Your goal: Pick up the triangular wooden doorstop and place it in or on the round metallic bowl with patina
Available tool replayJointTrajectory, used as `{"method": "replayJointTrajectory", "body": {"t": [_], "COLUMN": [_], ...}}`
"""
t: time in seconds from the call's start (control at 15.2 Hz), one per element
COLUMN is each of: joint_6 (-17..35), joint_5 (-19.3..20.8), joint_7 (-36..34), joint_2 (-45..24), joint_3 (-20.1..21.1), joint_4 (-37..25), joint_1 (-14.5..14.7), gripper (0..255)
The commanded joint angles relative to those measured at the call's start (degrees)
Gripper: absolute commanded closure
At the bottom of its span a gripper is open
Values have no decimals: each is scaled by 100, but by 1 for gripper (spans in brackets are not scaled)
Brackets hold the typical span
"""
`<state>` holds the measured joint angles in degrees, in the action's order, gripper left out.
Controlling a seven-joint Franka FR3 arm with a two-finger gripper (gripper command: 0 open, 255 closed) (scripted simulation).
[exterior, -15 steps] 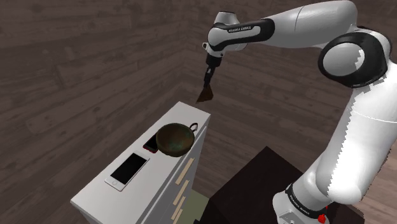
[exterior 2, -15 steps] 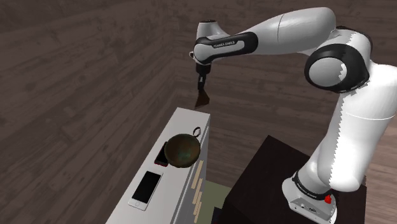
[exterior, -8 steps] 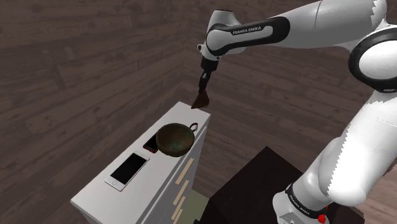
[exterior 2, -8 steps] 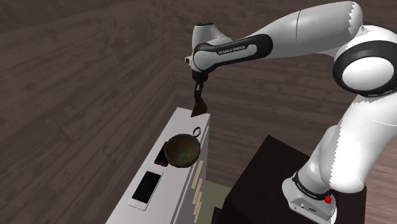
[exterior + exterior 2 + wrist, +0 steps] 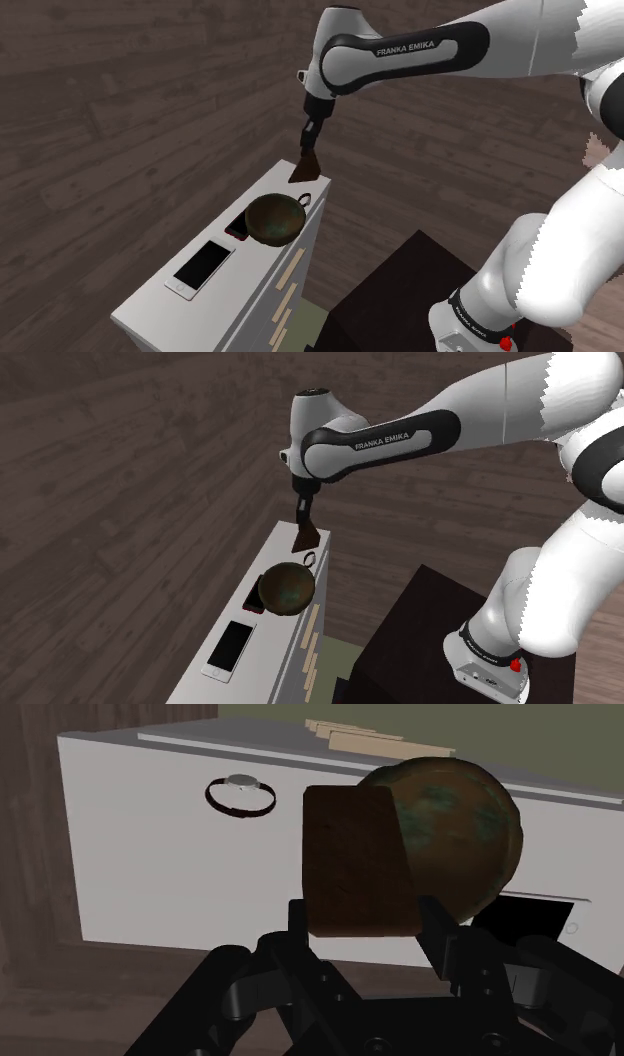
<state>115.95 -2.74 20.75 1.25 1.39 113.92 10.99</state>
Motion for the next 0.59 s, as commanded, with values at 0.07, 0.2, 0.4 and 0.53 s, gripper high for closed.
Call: {"method": "replayJointTrajectory", "body": {"t": [0.07,0.2,0.4,0.53], "joint_6": [18,-8,29,181], "joint_5": [6,4,-2,-1], "joint_7": [-423,-690,-1023,-1021], "joint_2": [253,361,449,413], "joint_3": [213,355,541,544], "joint_4": [250,322,433,550], "joint_1": [201,326,477,478], "gripper": [255,255,255,255]}}
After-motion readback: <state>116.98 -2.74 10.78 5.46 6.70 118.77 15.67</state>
